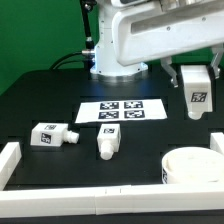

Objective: Assemble stool

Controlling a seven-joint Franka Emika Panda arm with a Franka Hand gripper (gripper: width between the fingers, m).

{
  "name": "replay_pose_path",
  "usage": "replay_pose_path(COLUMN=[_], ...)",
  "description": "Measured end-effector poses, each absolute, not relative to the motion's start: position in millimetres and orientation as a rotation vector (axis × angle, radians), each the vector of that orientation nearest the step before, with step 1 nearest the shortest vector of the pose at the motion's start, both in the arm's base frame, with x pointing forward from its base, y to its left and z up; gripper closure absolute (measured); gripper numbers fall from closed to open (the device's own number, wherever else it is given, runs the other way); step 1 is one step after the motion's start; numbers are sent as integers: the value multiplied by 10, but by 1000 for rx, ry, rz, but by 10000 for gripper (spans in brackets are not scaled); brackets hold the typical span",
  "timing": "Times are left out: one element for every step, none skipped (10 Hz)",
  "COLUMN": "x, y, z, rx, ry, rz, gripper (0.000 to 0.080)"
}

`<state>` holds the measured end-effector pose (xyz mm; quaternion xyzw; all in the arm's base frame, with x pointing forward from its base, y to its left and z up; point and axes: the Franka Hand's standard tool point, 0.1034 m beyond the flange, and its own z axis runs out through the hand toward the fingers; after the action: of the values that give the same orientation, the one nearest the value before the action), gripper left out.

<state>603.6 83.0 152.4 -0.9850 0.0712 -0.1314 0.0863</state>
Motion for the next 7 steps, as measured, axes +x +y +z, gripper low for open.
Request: replay_pose_path(x=[6013, 6034, 6085, 6248, 6420, 6468, 6423], y=[812, 771, 643, 432, 254, 279, 467], z=[1487, 1482, 1451, 1494, 1535, 1527, 1500], rx=[-2938, -2936, -2937, -2934, -2907, -2863, -2840], ry=[215, 207, 204, 181, 209, 246, 240], rz=[-507, -610, -648, -764, -891, -971, -976], gripper=[476, 476, 476, 476, 476, 476, 476])
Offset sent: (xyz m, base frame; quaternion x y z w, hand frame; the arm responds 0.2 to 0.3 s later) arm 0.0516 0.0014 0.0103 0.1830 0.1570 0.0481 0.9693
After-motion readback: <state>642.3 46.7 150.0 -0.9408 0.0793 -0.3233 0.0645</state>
